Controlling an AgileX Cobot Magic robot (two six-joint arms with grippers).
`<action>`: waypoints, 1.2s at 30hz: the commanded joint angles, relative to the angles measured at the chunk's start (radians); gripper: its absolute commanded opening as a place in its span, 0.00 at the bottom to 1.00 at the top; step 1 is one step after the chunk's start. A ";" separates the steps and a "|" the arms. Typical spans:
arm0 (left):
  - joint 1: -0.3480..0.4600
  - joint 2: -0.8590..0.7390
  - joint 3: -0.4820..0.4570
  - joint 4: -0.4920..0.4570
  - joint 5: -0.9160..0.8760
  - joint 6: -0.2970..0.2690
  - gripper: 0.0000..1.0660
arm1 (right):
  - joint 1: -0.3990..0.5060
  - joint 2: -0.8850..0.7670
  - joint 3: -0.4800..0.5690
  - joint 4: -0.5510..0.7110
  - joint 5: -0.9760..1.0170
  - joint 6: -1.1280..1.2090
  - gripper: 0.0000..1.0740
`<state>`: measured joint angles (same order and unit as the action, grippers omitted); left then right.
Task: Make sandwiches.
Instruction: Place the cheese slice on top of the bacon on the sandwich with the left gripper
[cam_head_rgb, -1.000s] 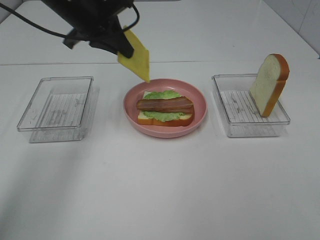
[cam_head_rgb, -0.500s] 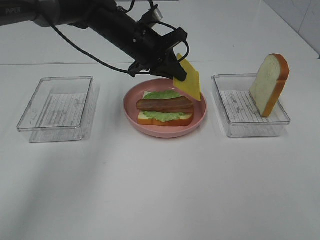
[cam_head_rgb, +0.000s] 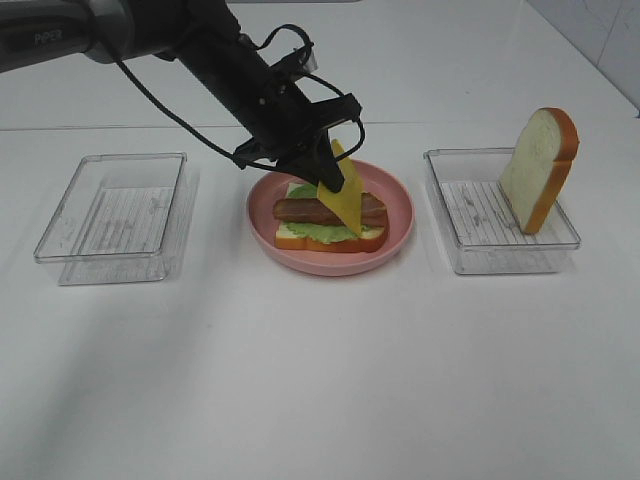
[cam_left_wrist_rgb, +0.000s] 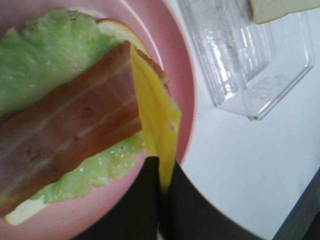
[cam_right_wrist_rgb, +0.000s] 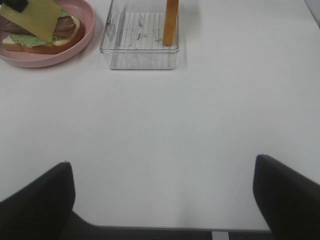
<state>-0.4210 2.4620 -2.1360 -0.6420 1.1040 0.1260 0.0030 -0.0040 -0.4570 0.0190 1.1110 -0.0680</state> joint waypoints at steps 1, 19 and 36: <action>-0.003 0.004 -0.004 0.012 0.011 -0.012 0.00 | -0.002 -0.028 0.003 0.002 -0.008 -0.007 0.88; -0.003 0.027 -0.004 0.116 0.003 -0.042 0.00 | -0.002 -0.028 0.003 0.002 -0.008 -0.007 0.88; -0.003 -0.023 -0.102 0.211 0.066 -0.070 0.92 | -0.002 -0.028 0.003 0.002 -0.008 -0.007 0.88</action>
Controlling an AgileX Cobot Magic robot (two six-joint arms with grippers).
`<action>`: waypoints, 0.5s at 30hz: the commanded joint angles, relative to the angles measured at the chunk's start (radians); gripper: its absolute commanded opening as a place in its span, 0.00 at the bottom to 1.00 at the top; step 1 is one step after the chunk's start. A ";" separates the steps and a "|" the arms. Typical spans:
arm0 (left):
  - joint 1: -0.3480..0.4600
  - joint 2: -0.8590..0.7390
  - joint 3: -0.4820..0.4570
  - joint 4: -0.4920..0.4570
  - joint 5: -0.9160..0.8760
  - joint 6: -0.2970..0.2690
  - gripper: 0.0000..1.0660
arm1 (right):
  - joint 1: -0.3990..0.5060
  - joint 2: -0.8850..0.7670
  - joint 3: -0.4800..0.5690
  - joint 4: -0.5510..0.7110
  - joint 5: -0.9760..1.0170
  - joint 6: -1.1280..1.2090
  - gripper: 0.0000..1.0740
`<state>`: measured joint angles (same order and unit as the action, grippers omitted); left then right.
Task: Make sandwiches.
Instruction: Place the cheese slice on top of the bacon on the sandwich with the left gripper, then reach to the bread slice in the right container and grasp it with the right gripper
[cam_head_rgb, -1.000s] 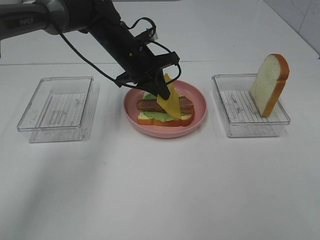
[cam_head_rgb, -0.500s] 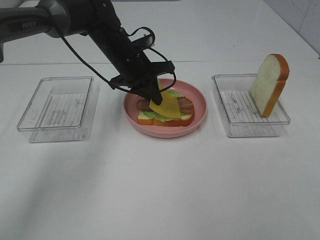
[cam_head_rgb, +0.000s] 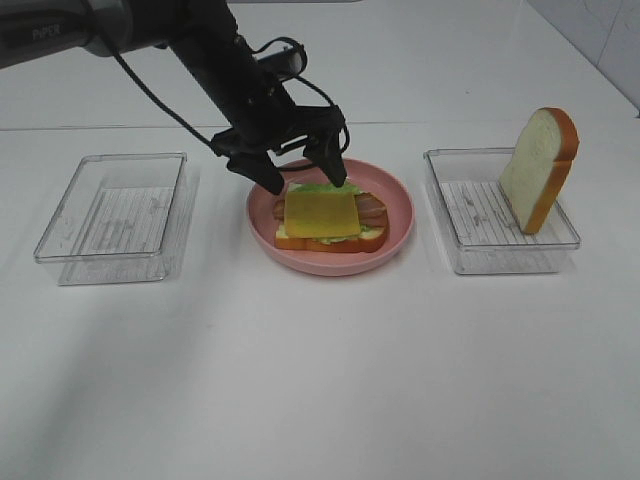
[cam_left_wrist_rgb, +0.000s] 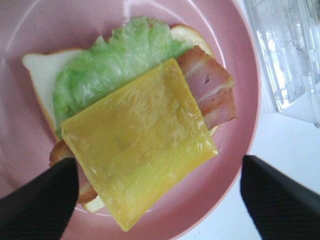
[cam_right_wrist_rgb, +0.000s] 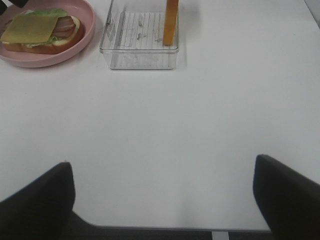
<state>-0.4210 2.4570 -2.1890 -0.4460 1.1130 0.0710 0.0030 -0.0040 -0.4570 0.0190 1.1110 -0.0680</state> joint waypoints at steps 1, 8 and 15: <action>-0.003 -0.018 -0.049 0.015 0.057 -0.015 0.92 | -0.002 -0.028 0.003 0.002 -0.008 -0.007 0.88; -0.003 -0.027 -0.209 0.200 0.201 -0.111 0.93 | -0.002 -0.028 0.003 0.002 -0.008 -0.007 0.88; 0.076 -0.150 -0.153 0.475 0.201 -0.122 0.92 | -0.002 -0.028 0.003 0.002 -0.008 -0.007 0.88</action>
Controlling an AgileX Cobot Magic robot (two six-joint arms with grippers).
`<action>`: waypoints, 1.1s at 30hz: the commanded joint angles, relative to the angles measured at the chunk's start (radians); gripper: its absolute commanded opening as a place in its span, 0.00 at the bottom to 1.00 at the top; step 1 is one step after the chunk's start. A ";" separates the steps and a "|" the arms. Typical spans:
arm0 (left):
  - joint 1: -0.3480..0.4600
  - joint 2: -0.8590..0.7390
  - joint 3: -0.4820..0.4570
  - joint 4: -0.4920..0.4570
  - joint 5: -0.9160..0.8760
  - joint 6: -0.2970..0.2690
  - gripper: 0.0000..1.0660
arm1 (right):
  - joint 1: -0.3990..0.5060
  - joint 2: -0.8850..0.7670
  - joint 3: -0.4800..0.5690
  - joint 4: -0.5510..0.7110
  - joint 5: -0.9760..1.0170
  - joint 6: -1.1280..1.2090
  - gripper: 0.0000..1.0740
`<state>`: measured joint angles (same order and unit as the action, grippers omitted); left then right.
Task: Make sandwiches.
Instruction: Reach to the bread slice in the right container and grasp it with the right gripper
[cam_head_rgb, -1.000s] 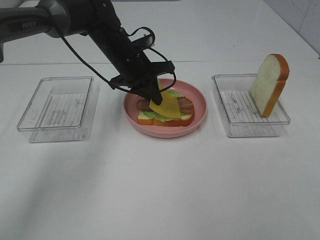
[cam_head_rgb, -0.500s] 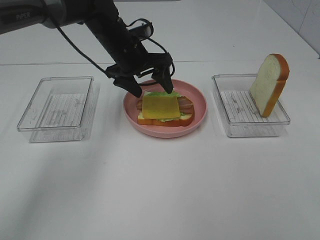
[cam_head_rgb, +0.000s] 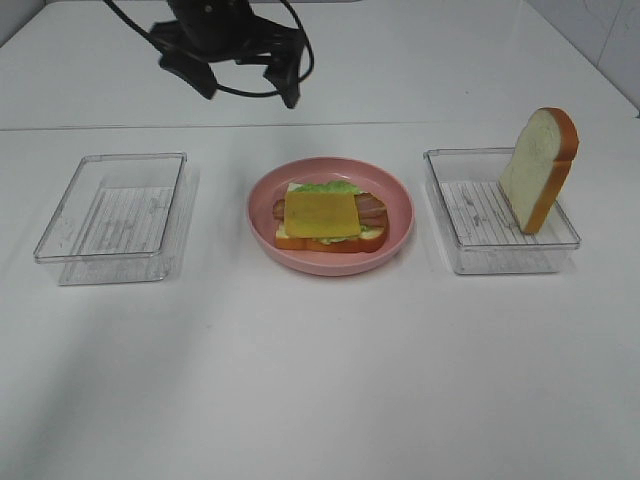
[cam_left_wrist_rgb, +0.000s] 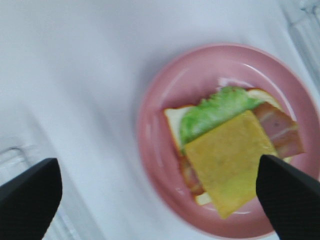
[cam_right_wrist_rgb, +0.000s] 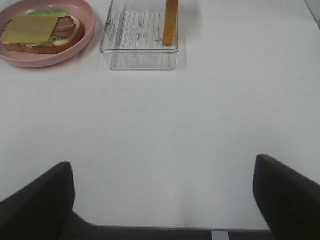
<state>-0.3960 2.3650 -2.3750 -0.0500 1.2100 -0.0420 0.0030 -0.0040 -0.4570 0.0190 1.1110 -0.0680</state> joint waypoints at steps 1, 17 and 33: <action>0.051 -0.058 0.033 0.079 0.104 -0.009 0.92 | -0.002 -0.028 0.003 0.002 -0.008 -0.007 0.88; 0.403 -0.655 0.782 0.072 -0.054 0.071 0.92 | -0.002 -0.028 0.003 0.002 -0.008 -0.007 0.88; 0.407 -1.884 1.658 0.065 -0.165 0.077 0.92 | -0.002 -0.028 0.003 0.001 -0.008 -0.007 0.88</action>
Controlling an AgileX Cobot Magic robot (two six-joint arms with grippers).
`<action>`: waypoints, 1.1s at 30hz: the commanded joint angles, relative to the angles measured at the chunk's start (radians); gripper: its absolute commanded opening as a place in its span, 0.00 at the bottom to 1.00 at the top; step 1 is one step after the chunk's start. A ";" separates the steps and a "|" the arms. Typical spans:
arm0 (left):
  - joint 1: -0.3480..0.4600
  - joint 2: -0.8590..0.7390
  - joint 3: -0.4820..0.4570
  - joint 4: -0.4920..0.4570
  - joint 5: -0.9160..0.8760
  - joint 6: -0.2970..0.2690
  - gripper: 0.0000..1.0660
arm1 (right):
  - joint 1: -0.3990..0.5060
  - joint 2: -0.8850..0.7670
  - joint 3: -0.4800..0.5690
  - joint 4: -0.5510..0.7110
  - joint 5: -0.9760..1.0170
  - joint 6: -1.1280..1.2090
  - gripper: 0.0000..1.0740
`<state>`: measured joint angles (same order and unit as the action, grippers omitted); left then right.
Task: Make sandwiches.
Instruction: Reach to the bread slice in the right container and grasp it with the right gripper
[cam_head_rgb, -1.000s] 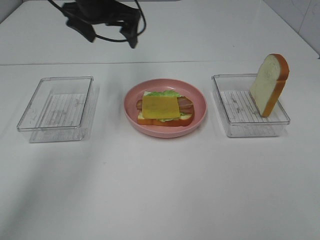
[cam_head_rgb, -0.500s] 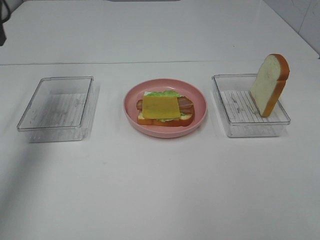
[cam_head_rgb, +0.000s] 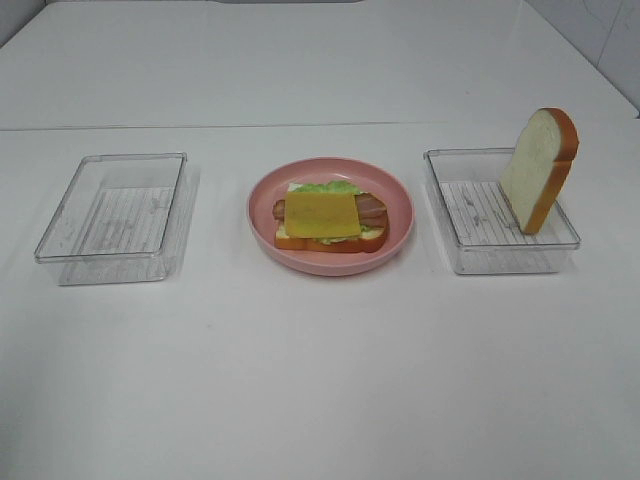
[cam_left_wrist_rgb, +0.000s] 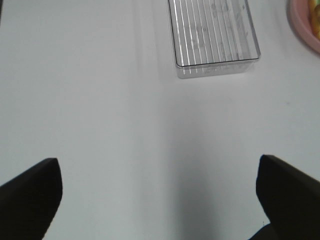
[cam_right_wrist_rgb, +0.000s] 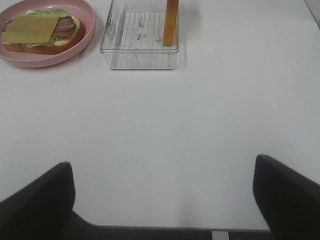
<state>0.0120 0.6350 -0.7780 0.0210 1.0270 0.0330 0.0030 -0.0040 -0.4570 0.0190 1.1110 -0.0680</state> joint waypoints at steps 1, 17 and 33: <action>-0.001 -0.292 0.096 -0.013 0.053 0.002 0.92 | -0.002 -0.028 0.003 0.001 -0.008 -0.007 0.88; -0.001 -0.663 0.231 -0.078 0.086 0.015 0.92 | -0.002 -0.025 0.003 0.001 -0.008 -0.006 0.88; 0.010 -0.661 0.260 -0.106 0.043 0.008 0.92 | -0.002 -0.022 0.003 0.001 -0.008 -0.003 0.88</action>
<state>0.0070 -0.0060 -0.5190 -0.0710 1.0810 0.0470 0.0030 -0.0040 -0.4570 0.0190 1.1110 -0.0680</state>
